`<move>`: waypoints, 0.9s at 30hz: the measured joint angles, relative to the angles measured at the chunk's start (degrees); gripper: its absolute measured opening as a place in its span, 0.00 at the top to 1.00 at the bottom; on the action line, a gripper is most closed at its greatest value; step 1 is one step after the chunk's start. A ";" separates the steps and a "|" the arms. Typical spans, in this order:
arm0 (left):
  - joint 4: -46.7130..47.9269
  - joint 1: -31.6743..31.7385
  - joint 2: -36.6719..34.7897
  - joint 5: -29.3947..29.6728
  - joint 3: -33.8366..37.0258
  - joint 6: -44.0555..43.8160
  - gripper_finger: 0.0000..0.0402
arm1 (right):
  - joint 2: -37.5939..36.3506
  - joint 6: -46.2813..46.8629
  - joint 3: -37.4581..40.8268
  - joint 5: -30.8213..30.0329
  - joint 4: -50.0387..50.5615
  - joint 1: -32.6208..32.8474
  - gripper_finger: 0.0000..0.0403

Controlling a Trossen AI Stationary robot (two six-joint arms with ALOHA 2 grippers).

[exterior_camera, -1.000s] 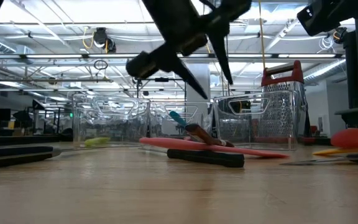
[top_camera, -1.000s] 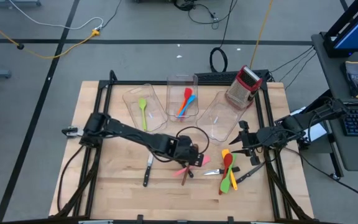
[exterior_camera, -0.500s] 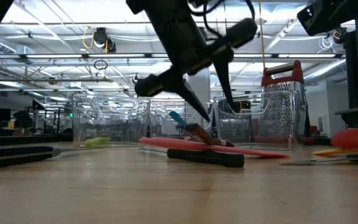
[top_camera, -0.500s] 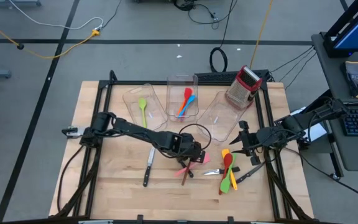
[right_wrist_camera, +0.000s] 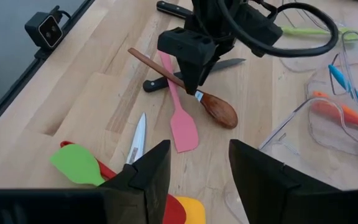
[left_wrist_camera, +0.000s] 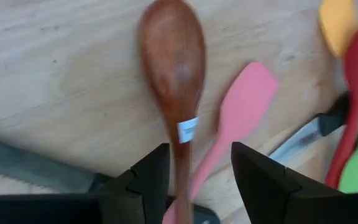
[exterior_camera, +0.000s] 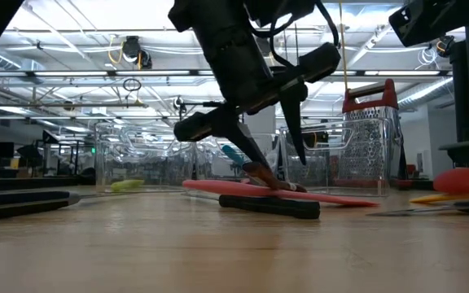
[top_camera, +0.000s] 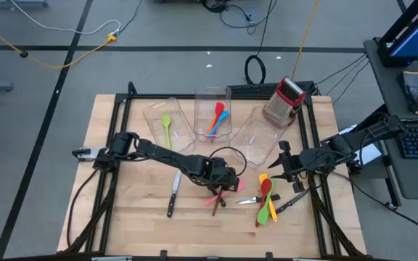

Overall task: Pick & Place Kitchen Items
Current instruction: Put the brown serving spoon in the left bin

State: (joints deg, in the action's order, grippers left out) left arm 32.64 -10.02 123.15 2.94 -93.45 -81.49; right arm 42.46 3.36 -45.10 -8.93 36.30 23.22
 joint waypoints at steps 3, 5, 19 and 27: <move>-0.57 -0.24 0.02 -0.04 0.00 0.12 0.57 | 0.00 0.00 0.00 0.00 0.02 0.00 0.61; -0.38 -0.24 0.02 -0.04 0.00 0.17 0.57 | -0.02 -0.02 -0.02 -0.01 -0.02 0.00 0.61; 0.35 -0.28 0.02 -0.10 0.00 0.28 0.57 | 0.00 0.00 0.00 0.00 -0.03 0.00 0.61; -0.67 -0.28 2.40 -1.24 0.00 -1.09 0.56 | -0.02 0.00 0.00 0.00 -0.07 0.00 0.61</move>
State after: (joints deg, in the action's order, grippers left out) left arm 31.98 -10.31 125.55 1.70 -93.45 -82.58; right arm 42.44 3.36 -45.10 -8.93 36.23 23.22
